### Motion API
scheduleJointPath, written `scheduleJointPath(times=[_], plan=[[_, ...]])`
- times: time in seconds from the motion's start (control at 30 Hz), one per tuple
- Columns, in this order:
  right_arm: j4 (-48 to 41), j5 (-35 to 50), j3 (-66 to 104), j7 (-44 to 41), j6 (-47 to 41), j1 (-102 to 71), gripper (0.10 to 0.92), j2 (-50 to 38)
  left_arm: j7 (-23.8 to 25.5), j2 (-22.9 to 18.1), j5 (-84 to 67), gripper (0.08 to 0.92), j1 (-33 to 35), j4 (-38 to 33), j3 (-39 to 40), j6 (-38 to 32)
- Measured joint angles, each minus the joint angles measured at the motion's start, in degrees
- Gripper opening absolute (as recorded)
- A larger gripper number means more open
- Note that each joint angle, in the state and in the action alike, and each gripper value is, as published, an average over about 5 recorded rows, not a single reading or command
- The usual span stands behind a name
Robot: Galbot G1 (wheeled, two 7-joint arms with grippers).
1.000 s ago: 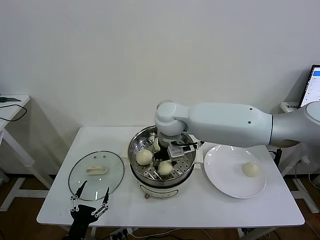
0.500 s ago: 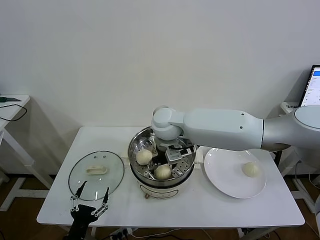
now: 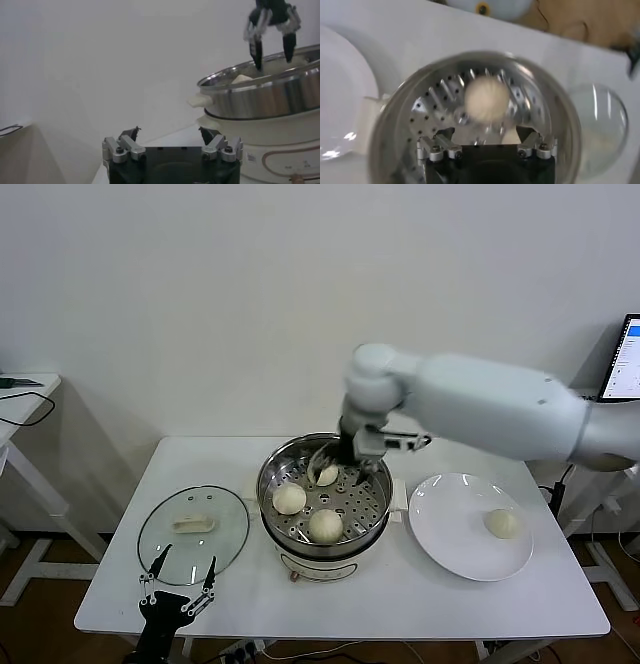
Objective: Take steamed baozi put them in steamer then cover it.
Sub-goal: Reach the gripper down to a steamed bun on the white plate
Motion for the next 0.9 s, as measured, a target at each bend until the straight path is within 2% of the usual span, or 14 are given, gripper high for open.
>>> scheduleJointPath(times=[0.2, 0.4, 0.9], plan=[[-9.12, 6.23, 1.03, -2.30, -11.07, -0.46, 0.823, -6.43, 0.00, 0.04, 0.05, 0.823, 0.14, -0.22, 0.30, 0.02], [-17.11, 9.17, 1.03, -2.94, -18.13, -3.38, 0.823, -11.75, -0.01, 0.01, 0.11, 0.823, 0.30, -0.24, 0.21, 0.02], [-27.50, 6.87, 5.83, -1.85, -24.38, -16.97, 0.823, -17.66, -0.08, -0.40, 0.18, 0.823, 1.14, -0.43, -0.36, 0.07]])
